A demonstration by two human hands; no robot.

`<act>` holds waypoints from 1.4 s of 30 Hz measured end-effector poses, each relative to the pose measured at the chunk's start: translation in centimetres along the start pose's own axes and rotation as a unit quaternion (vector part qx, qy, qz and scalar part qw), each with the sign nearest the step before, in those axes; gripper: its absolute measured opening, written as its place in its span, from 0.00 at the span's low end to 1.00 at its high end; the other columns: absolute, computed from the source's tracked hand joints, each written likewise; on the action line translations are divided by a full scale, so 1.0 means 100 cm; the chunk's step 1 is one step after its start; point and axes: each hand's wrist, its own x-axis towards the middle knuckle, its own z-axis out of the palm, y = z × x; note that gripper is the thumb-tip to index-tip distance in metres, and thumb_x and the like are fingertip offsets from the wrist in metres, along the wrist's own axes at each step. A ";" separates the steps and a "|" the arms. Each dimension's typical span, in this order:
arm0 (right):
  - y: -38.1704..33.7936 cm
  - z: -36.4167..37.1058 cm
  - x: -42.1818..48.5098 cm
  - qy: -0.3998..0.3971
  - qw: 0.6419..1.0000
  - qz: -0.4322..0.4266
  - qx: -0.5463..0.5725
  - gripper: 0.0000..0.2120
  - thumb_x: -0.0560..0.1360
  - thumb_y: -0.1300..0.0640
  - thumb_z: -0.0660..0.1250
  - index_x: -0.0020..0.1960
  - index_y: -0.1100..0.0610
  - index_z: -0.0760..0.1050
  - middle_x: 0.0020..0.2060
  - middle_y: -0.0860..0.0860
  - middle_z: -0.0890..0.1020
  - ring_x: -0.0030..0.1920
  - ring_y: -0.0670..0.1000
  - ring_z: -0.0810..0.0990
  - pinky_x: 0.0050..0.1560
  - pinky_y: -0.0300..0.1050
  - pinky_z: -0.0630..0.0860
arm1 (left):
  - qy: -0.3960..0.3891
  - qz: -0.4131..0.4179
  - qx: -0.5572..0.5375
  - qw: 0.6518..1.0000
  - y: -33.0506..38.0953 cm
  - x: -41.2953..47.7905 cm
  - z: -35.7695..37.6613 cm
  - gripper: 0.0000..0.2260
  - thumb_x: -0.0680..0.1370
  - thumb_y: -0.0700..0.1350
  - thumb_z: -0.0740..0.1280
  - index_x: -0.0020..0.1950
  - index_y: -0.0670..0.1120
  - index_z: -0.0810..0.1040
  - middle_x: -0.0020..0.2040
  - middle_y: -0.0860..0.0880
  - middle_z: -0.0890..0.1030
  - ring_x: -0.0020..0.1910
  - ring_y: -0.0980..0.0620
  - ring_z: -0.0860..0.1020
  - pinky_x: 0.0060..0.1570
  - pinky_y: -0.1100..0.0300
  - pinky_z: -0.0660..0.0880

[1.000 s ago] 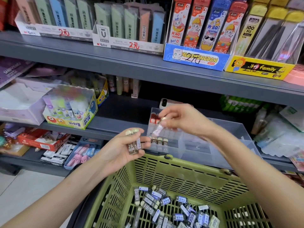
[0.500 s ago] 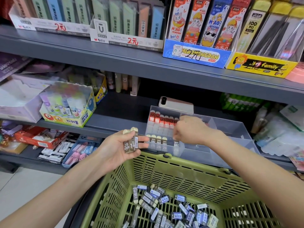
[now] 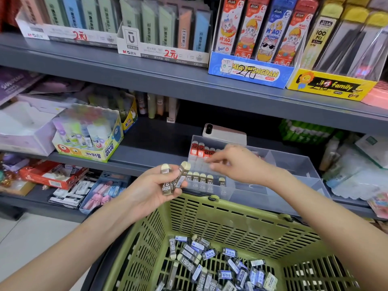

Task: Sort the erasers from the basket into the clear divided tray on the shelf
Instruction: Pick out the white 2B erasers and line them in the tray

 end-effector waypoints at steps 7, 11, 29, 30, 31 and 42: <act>-0.040 0.002 -0.006 0.007 0.949 -0.026 0.315 0.06 0.72 0.60 0.72 0.48 0.57 0.80 0.38 0.45 0.80 0.38 0.40 0.76 0.40 0.31 0.71 | -0.013 0.030 0.036 0.999 -0.003 -0.002 0.003 0.06 0.66 0.39 0.73 0.39 0.42 0.79 0.39 0.41 0.82 0.39 0.48 0.82 0.30 0.64 0.76; -0.037 0.001 -0.009 0.013 0.908 0.023 0.418 0.06 0.72 0.61 0.71 0.48 0.60 0.81 0.34 0.48 0.79 0.34 0.43 0.75 0.36 0.34 0.72 | 0.012 0.090 0.088 0.992 -0.004 -0.002 0.008 0.09 0.64 0.40 0.74 0.39 0.44 0.77 0.42 0.42 0.84 0.43 0.48 0.84 0.34 0.64 0.77; 0.011 0.005 0.004 0.030 0.995 0.094 0.017 0.06 0.71 0.55 0.72 0.48 0.51 0.82 0.35 0.39 0.75 0.44 0.42 0.70 0.45 0.37 0.63 | 0.060 0.034 -0.039 0.997 0.001 0.004 0.003 0.14 0.76 0.40 0.58 0.57 0.36 0.76 0.37 0.45 0.73 0.39 0.50 0.73 0.38 0.56 0.73; 0.011 0.004 0.004 0.028 0.995 0.093 0.019 0.06 0.71 0.56 0.72 0.48 0.51 0.82 0.33 0.38 0.73 0.44 0.42 0.70 0.45 0.37 0.63 | 0.059 0.032 -0.040 0.997 0.001 0.004 0.003 0.14 0.76 0.40 0.58 0.57 0.36 0.76 0.37 0.45 0.73 0.38 0.50 0.73 0.37 0.56 0.73; 0.011 0.004 0.004 0.027 0.995 0.093 0.020 0.06 0.71 0.56 0.72 0.49 0.51 0.82 0.33 0.39 0.72 0.43 0.42 0.70 0.45 0.37 0.63 | 0.059 0.030 -0.041 0.997 0.001 0.004 0.003 0.15 0.75 0.40 0.58 0.58 0.36 0.76 0.37 0.45 0.73 0.38 0.50 0.73 0.37 0.56 0.74; 0.012 0.002 -0.001 0.024 0.996 0.088 0.017 0.07 0.71 0.58 0.72 0.49 0.54 0.82 0.38 0.42 0.72 0.44 0.44 0.71 0.49 0.38 0.68 | 0.053 0.026 -0.032 0.998 0.001 0.004 0.004 0.18 0.71 0.40 0.60 0.60 0.36 0.75 0.38 0.45 0.73 0.39 0.50 0.73 0.39 0.56 0.73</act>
